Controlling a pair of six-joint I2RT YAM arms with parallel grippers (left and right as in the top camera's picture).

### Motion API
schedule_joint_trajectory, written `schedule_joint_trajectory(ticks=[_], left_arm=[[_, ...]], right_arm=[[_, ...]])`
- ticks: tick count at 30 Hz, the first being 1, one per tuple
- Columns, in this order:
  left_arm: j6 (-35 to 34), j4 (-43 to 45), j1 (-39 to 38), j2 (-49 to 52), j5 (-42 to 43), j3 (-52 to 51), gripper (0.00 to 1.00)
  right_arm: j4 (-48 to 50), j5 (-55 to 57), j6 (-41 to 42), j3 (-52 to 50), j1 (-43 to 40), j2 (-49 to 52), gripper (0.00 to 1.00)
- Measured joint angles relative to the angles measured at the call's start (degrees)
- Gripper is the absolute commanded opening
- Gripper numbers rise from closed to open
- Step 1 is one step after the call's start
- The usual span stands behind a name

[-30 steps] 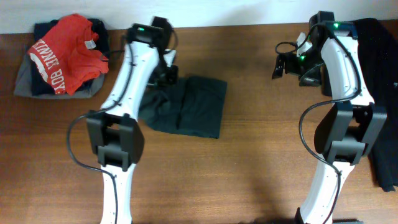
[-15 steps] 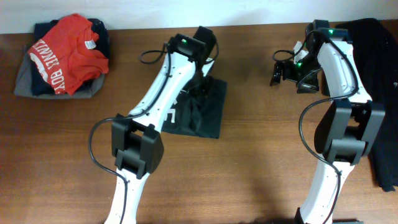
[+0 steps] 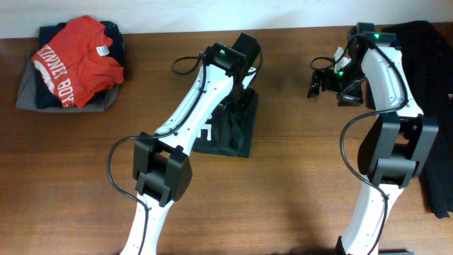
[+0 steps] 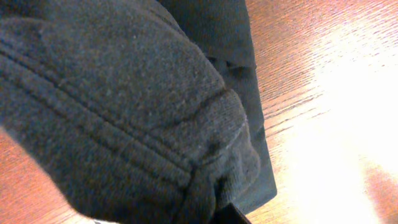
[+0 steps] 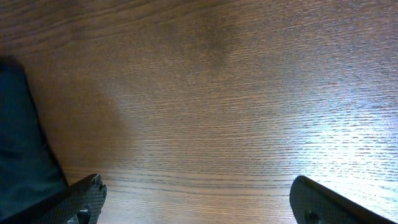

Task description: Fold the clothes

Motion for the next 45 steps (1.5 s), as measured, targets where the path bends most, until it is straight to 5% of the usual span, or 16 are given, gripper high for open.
schedule_joint_trajectory(ticks=[4, 16, 20, 30, 45], left_arm=[[0.3, 0.0, 0.0, 0.0, 0.0, 0.0, 0.36], [0.4, 2.0, -0.2, 0.0, 0.0, -0.1, 0.48], [0.6, 4.0, -0.1, 0.0, -0.9, -0.1, 0.70], [0.6, 5.3, 5.8, 0.0, -1.3, -0.1, 0.73], [-0.7, 16.2, 10.3, 6.5, 14.4, -0.1, 0.77]], right_arm=[[0.0, -0.2, 0.0, 0.0, 0.0, 0.0, 0.99], [0.0, -0.7, 0.0, -0.2, 0.0, 0.0, 0.99], [0.0, -0.7, 0.0, -0.2, 0.0, 0.0, 0.99], [0.0, -0.7, 0.0, -0.2, 0.0, 0.0, 0.99], [0.1, -0.7, 0.0, -0.2, 0.0, 0.0, 0.99]])
